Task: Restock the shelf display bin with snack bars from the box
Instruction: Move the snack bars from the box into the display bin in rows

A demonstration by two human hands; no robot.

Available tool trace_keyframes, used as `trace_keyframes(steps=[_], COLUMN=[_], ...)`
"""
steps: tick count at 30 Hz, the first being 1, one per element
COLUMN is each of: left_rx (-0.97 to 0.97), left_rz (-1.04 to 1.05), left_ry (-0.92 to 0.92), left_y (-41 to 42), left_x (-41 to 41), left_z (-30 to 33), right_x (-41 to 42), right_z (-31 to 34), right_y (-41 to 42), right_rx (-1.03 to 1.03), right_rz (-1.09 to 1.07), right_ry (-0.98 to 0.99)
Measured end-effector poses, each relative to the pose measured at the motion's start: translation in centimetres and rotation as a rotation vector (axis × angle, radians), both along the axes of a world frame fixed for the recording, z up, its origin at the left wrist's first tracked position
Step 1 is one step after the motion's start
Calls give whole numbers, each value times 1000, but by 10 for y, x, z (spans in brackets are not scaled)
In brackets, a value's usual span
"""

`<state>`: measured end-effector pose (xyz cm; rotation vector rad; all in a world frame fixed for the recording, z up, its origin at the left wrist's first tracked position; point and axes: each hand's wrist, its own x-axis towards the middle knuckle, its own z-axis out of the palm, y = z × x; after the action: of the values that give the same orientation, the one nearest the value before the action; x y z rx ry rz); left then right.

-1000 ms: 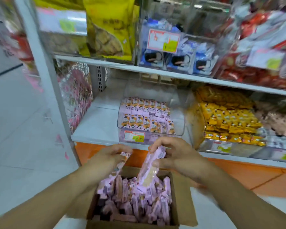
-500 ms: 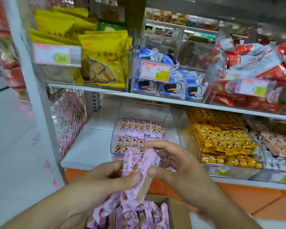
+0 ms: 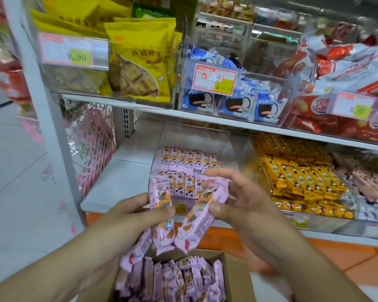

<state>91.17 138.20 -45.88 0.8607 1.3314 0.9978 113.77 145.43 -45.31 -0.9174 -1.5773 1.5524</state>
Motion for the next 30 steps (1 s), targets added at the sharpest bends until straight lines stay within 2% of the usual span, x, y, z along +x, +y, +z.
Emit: trace_keyframes(steps=[4,7,9,12,18,23,26,30], left_rx=[-37,-78,-71,-44,-28,-3,49,81], left_rz=[-16,-55,-72,-33,93,110,81,61], left_ry=[-11,-152,-206,-196,-239,-252,-292,-206], left_y=[1,0,-4,-10,-13,-17,-11,-6], left_x=[-4,0,6,13,19,21,18,12], left_z=[1,3,7,8,17,23,23,24], right_x=[13,15,14,13,8,2,-3,-1], right_z=[8,9,8,7,4,0,-5,1], right_y=[-1,-5,-7,-10,-20,-21,-21,-19], right_rx=[17,82,128,202,255,182,212,223], right_rz=[29,-1,-66,-115,-58,43,154,147], right_ry=[220,254,179,25,-388,-574,-617,-498])
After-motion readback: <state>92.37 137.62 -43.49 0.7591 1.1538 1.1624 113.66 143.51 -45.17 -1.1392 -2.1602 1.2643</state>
